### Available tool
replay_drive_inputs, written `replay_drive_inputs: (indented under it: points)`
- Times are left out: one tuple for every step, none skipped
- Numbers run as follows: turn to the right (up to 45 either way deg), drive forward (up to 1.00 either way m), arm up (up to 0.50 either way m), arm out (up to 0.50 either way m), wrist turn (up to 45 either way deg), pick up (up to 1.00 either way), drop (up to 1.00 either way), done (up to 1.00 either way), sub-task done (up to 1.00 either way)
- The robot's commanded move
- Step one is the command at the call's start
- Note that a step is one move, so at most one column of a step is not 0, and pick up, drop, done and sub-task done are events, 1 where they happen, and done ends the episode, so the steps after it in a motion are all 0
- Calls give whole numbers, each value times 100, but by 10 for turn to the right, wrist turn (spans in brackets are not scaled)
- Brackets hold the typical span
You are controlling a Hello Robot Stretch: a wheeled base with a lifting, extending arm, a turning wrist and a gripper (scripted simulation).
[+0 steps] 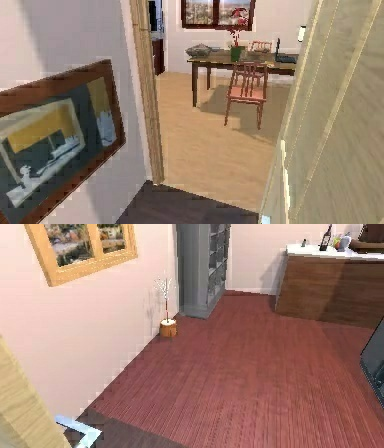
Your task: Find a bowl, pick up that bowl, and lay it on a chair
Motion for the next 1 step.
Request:
replay_drive_inputs:
  points:
    - [0, 100, 0, 0, 0, 0, 0, 0, 0]
